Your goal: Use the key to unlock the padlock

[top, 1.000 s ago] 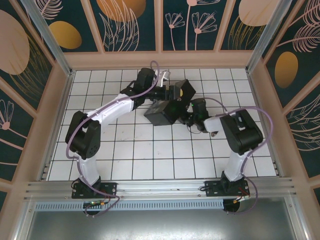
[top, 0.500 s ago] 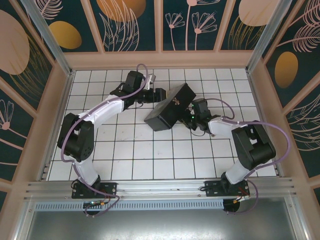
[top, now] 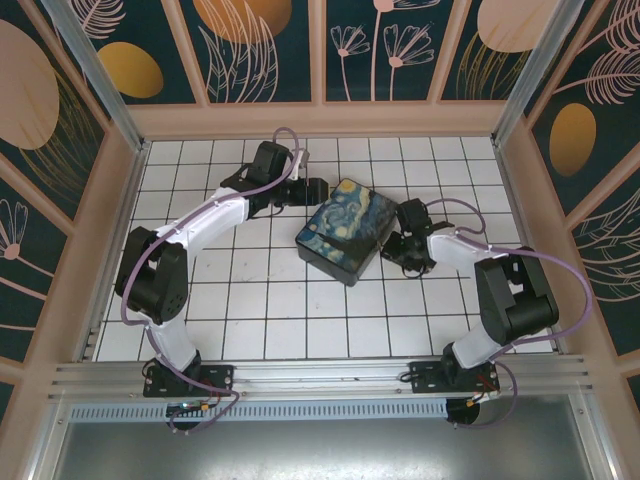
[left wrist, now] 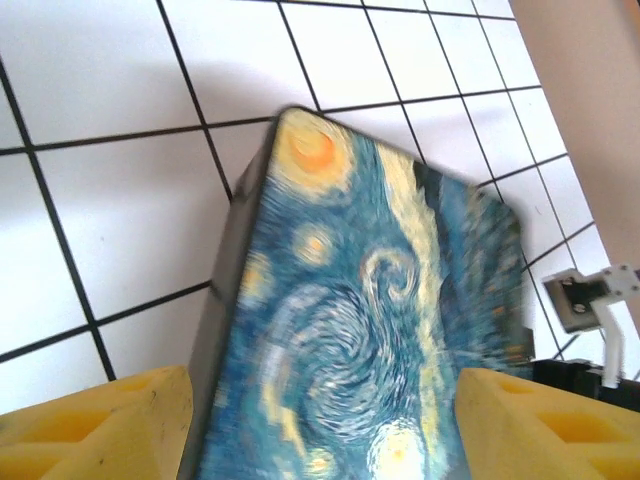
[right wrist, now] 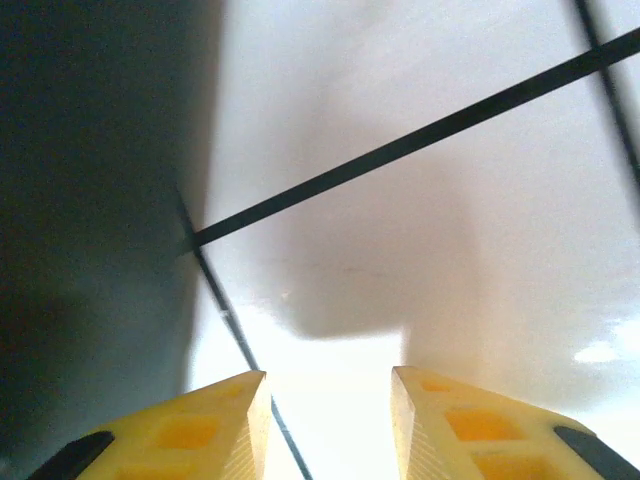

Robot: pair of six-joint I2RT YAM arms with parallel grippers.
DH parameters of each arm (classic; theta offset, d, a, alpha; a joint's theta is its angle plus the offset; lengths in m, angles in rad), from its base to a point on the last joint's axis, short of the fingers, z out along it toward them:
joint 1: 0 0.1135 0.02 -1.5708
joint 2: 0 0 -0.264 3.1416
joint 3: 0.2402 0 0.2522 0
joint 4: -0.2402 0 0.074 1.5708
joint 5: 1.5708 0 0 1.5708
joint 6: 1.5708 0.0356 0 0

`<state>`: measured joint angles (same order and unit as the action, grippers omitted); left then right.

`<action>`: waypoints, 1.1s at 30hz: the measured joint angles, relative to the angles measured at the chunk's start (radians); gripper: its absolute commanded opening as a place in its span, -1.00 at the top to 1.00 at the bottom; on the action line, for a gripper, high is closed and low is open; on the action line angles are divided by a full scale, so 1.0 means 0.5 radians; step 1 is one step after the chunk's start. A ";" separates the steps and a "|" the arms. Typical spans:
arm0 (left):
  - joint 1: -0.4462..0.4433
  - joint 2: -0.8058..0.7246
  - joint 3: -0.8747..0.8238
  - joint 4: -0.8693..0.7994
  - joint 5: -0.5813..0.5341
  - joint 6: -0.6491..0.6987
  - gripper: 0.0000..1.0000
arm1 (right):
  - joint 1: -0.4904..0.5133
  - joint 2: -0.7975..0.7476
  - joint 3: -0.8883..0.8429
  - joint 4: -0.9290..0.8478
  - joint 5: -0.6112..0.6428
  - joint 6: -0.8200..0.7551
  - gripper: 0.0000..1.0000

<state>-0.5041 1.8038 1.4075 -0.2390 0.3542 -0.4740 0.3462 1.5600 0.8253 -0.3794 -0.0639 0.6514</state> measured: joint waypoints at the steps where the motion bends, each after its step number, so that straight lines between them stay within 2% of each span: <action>1: 0.000 0.000 0.011 -0.008 -0.014 0.001 -0.42 | -0.010 0.000 0.019 -0.044 0.049 -0.025 0.26; 7: 0.000 0.000 0.056 -0.063 -0.099 0.037 -0.44 | -0.029 -0.072 0.030 -0.139 0.217 -0.120 0.26; 9: 0.000 0.000 0.060 -0.100 -0.146 0.056 -0.47 | -0.025 -0.204 -0.011 -0.036 0.169 -0.144 0.41; 14: 0.000 -0.015 0.008 -0.152 -0.213 0.047 -0.62 | 0.018 -0.277 -0.023 0.303 -0.038 -0.136 0.50; 20: 0.020 -0.079 -0.052 -0.221 -0.288 0.033 -0.63 | 0.288 -0.075 0.039 0.491 -0.161 -0.046 0.55; 22: 0.045 -0.133 -0.053 -0.243 -0.315 0.025 -0.70 | 0.413 -0.002 0.104 0.517 -0.192 -0.007 0.54; 28: 0.227 -0.339 -0.053 -0.266 -0.417 -0.019 -0.76 | 0.758 0.122 0.185 0.754 -0.316 0.204 0.45; 33: 0.374 -0.379 -0.093 -0.267 -0.491 -0.066 -0.78 | 0.909 0.513 0.520 0.973 -0.526 0.314 0.45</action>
<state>-0.3172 1.6142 1.3609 -0.3725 0.1085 -0.5072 0.8005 1.8164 1.0851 0.1070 -0.3267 0.8085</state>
